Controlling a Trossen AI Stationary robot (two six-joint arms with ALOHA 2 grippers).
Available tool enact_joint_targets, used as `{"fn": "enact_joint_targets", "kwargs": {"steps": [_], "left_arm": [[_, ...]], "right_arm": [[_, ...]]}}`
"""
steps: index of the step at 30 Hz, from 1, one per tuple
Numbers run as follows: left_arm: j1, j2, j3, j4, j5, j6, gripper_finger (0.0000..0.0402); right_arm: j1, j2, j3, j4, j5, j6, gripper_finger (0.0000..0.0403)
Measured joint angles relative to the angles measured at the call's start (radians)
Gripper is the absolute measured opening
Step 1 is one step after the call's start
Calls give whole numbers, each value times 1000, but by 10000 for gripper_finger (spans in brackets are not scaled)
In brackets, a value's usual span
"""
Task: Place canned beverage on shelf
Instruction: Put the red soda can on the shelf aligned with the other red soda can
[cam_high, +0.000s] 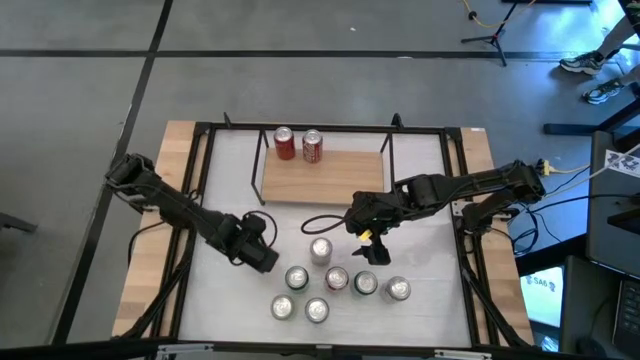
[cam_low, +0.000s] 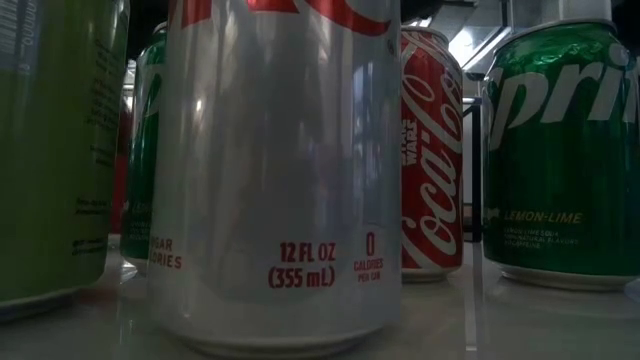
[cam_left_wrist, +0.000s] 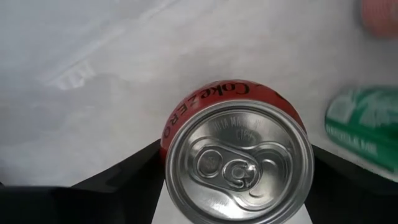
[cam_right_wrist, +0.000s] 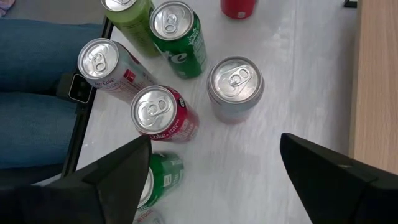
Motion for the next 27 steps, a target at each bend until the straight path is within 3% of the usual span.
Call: {"fn": "enact_joint_targets", "kwargs": {"steps": [27], "left_arm": [[42, 1, -1, 10, 27, 34, 354]], "right_arm": [[0, 0, 0, -1, 0, 0, 351]]}}
